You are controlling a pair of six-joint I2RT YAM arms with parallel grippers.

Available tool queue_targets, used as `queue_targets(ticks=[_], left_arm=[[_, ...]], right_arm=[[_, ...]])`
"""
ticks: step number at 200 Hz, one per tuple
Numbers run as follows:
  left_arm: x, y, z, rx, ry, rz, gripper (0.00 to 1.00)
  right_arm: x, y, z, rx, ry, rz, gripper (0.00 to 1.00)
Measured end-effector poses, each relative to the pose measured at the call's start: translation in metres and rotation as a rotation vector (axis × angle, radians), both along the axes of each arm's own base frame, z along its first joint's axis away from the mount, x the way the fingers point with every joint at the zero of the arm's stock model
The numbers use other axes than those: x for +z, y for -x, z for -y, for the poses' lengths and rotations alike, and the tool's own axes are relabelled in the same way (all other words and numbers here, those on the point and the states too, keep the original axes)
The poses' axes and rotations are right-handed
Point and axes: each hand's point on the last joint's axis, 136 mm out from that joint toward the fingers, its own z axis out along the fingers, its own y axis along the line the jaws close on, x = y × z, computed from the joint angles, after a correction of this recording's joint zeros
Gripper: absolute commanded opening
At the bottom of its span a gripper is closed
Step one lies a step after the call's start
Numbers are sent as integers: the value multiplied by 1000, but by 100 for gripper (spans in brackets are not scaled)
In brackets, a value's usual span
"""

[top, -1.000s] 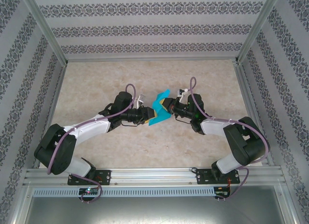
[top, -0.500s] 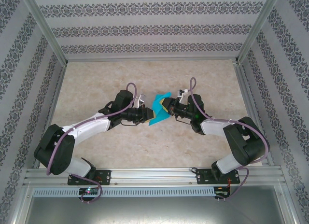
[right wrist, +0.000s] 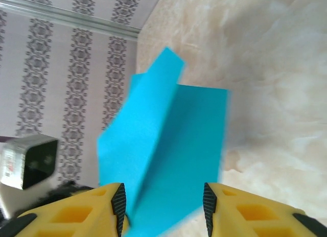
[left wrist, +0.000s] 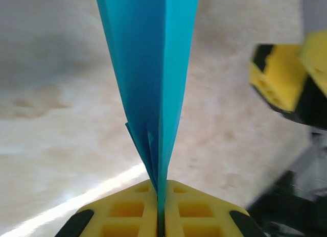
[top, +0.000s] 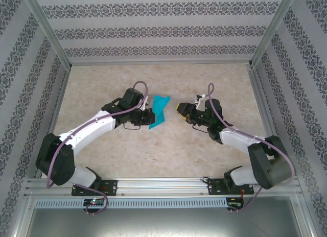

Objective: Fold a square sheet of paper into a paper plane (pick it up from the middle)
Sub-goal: Turn over the paper at the center of the table.

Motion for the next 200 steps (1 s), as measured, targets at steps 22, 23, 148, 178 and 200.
queue_targets(ticks=[22,23,148,178,200], left_arm=[[0,-9,-34,23,-232,76,11],[1,-9,-35,25,-239,79,11],[-50,-2,-47,-326,-1141,340,12],[-71,6,-27,-425,-1203,384,15],[-84,15,-16,-486,-1218,402,22]], right_arm=[[-6,5,13,-6,83,-5,50],[-6,5,14,-6,85,-5,50],[-6,-2,32,76,132,-24,64],[-8,-4,40,67,129,-31,65],[-10,-4,45,63,136,-38,65]])
